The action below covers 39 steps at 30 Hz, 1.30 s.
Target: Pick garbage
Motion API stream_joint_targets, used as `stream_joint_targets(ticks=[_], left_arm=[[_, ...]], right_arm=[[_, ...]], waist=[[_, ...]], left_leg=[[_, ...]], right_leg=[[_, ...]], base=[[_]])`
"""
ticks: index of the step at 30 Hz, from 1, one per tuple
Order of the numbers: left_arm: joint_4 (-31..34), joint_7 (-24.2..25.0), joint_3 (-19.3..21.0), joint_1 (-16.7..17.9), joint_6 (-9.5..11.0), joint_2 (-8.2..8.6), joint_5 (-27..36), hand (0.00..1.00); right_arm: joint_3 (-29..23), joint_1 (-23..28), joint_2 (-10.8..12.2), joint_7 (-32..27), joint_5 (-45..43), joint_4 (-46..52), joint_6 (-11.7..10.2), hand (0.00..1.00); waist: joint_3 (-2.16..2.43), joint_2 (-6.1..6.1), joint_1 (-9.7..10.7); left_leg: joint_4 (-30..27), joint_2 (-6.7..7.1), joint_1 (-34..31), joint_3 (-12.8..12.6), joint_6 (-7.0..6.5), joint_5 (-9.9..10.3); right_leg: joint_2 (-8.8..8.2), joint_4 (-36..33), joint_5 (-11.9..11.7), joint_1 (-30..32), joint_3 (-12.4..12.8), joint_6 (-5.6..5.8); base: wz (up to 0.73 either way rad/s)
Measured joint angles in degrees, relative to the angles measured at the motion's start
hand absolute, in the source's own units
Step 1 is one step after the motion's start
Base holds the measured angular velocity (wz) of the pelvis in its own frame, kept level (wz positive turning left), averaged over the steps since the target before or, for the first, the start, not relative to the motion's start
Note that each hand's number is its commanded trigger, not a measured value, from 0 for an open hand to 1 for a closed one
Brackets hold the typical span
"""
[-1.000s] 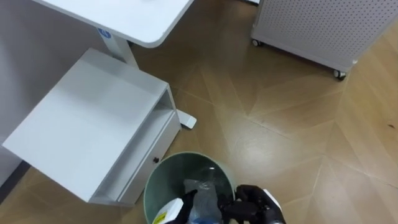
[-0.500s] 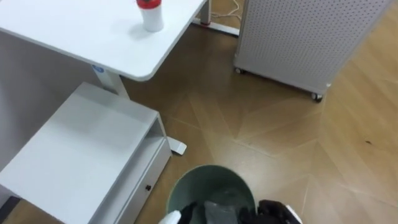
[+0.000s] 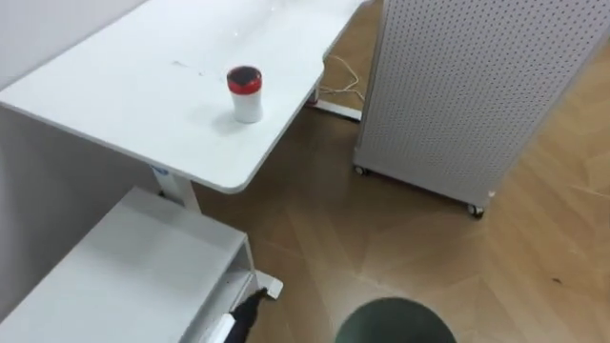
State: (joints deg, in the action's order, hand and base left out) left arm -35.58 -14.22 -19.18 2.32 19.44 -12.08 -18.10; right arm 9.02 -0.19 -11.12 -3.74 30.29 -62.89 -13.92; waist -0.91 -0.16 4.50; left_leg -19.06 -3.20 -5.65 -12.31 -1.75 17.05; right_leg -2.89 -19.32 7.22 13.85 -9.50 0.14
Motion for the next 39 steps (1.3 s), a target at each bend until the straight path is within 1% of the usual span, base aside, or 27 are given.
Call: stream_joint_targets(ticks=[1, 2, 4, 5, 9, 10, 11, 14, 16, 20, 23, 25, 28, 31, 33, 35, 39], left_arm=[[0.57, -0.49, 0.05, 0.45, 0.0, -0.13, 0.06, 0.0], [2.04, -0.8, 0.22, 1.14, 0.01, -0.28, 0.06, 0.0], [5.64, -1.45, 1.61, 2.88, 0.37, -0.44, 0.04, 0.0], [7.11, -2.07, 2.88, 3.54, 1.02, -0.48, 0.38, 0.0], [12.12, -5.35, 5.44, 4.53, 1.19, -1.04, 2.4, 0.0], [13.47, -6.56, 6.25, 4.63, 1.71, -1.06, 2.91, 0.0], [14.34, -7.69, 7.1, 4.77, 2.71, -1.06, 2.86, 0.0], [14.84, -10.3, 9.08, 5.14, 4.84, -1.04, 2.98, 0.0], [15.29, -11.67, 10.54, 5.16, 5.43, -1.03, 3.01, 0.0], [17.95, -14.97, 12.75, 5.24, 5.74, -1.06, 5.09, 0.0], [18.87, -16.68, 12.92, 5.1, 6.21, -1.16, 7.74, 0.0], [18.9, -16.71, 12.89, 5.08, 6.21, -1.16, 9.6, 0.0], [19.27, -16.71, 12.88, 5.05, 6.21, -1.17, 11.62, 0.0], [20.75, -16.64, 12.87, 5.06, 6.2, -1.17, 11.82, 0.0], [22.39, -16.65, 12.79, 5.01, 6.21, -1.19, 11.81, 0.0], [23.9, -16.83, 12.24, 4.51, 6.21, -1.49, 11.82, 0.0], [24.01, -17.79, 12.23, 2.65, 6.23, -1.49, 11.78, 0.0]], right_arm=[[-0.02, 0.48, 0.05, 0.01, -0.28, -1.11, -0.43, 1.0], [-0.36, 0.97, 0.01, -0.01, -0.75, -1.99, -0.5, 1.0], [-1.57, 2.4, -0.01, 0.22, -2.85, -1.88, -0.53, 1.0], [-1.81, 3.39, -0.04, 0.16, -3.43, -1.79, -0.57, 1.0], [-1.88, 5.22, -0.16, -0.5, -3.62, -1.37, -0.57, 1.0], [-1.98, 5.56, -0.34, -0.49, -3.69, -1.38, -0.58, 1.0], [-2.14, 5.87, -0.36, -0.47, -3.95, -1.44, -0.58, 1.0], [-3.61, 6.11, -0.33, -0.69, -3.86, -1.48, -0.55, 1.0], [-4.32, 6.11, -0.38, -0.81, -3.89, -1.47, -0.55, 1.0], [-5.82, 6.06, -0.4, -0.75, -4.12, -1.55, -0.55, 1.0], [-5.86, 5.93, -0.4, -0.95, -4.39, -1.66, -0.53, 1.0], [-5.86, 5.74, -0.4, -0.92, -4.98, -1.65, -0.53, 1.0], [-5.85, 5.76, -0.32, -0.31, -5.61, -1.7, -0.45, 1.0], [-5.84, 5.76, -0.31, 0.18, -5.61, -1.7, -0.42, 1.0], [-5.84, 5.74, -0.32, 0.18, -5.6, -1.67, -0.42, 1.0], [-5.77, 5.76, -0.29, 0.19, -5.65, -1.66, -0.42, 1.0], [-5.77, 5.79, -0.03, 0.1, -6.49, -1.42, -0.39, 1.0]], waist=[[0.39, -0.13, 0.14], [0.59, -0.26, 0.27], [0.79, -0.5, 0.04], [0.79, -0.54, -0.19], [0.74, -0.44, -0.21], [0.73, -0.4, -0.2], [0.67, -0.38, -0.23], [0.59, -0.28, -0.29], [0.5, -0.47, -0.32], [0.48, -0.49, -0.72], [0.42, -0.48, -0.38], [0.43, -0.45, -0.2], [0.27, -0.44, -0.03], [0.06, -0.39, -0.08], [0.02, -0.33, -0.07], [-0.05, -0.22, 0.18], [-0.09, -0.23, 0.67]], left_leg=[[1.15, 0.04, 1.39, -0.09, 0.03, -0.22], [1.88, 0.01, 2.49, -0.09, 0.07, -0.31], [2.59, -0.11, 3.73, -0.11, 0.23, -0.41], [2.99, -0.18, 4.79, -0.1, 0.29, -0.45], [4.1, -0.31, 7.42, -0.05, 0.5, -0.57], [4.69, -0.27, 8.27, -0.06, 0.59, -0.63], [5.08, -0.27, 9.0, -0.03, 0.66, -0.68], [5.66, -0.24, 10.69, 0.03, 0.71, -0.73], [5.64, -0.23, 10.85, 0.27, 0.7, -0.73], [5.67, -0.23, 11.37, 0.3, 0.71, -0.73], [5.93, -0.19, 12.04, 0.62, 0.71, -0.73], [6.48, -0.18, 12.38, 0.41, 0.71, -0.73], [6.67, -0.15, 12.43, 0.31, 0.71, -0.73], [6.86, -0.16, 12.39, 0.21, 0.71, -0.73], [6.81, -0.16, 12.4, 0.18, 0.71, -0.73], [6.7, -0.08, 12.27, 0.17, 0.71, -0.73], [6.53, 0.01, 12.16, 0.08, 0.71, -0.73]], right_leg=[[0.06, 0.82, 0.05, -1.44, -0.08, 0.07], [0.21, 1.75, 0.01, -2.76, -0.08, 0.18], [0.57, 2.71, -0.08, -4.02, -0.06, 0.31], [0.74, 2.99, -0.08, -4.83, -0.16, 0.31], [1.11, 4.12, -0.09, -7.5, -0.26, 0.31], [1.21, 4.44, -0.1, -8.19, -0.2, 0.32], [1.27, 4.68, -0.09, -9.08, -0.24, 0.32], [1.3, 4.8, -0.01, -10.53, -0.36, 0.38], [1.23, 4.8, 0.01, -10.78, -0.62, 0.39], [1.25, 4.62, 0.04, -11.13, -0.6, 0.35], [1.31, 4.7, 0.14, -11.84, -0.55, 0.41], [1.37, 4.7, 0.19, -12.03, -0.28, 0.44], [1.38, 4.69, 0.2, -11.98, -0.22, 0.45], [1.46, 4.71, 0.22, -11.8, -0.11, 0.49], [1.49, 4.72, 0.23, -11.73, -0.08, 0.5], [1.42, 4.65, 0.29, -11.51, 0.2, 0.59], [1.21, 4.49, 0.41, -11.35, 0.09, 0.68]], base=[[0.04], [0.05], [0.0], [0.0], [0.0], [0.0], [0.0], [0.0], [0.05], [0.0], [0.03], [-0.05], [-0.01], [0.0], [0.0], [0.0], [-0.03]])
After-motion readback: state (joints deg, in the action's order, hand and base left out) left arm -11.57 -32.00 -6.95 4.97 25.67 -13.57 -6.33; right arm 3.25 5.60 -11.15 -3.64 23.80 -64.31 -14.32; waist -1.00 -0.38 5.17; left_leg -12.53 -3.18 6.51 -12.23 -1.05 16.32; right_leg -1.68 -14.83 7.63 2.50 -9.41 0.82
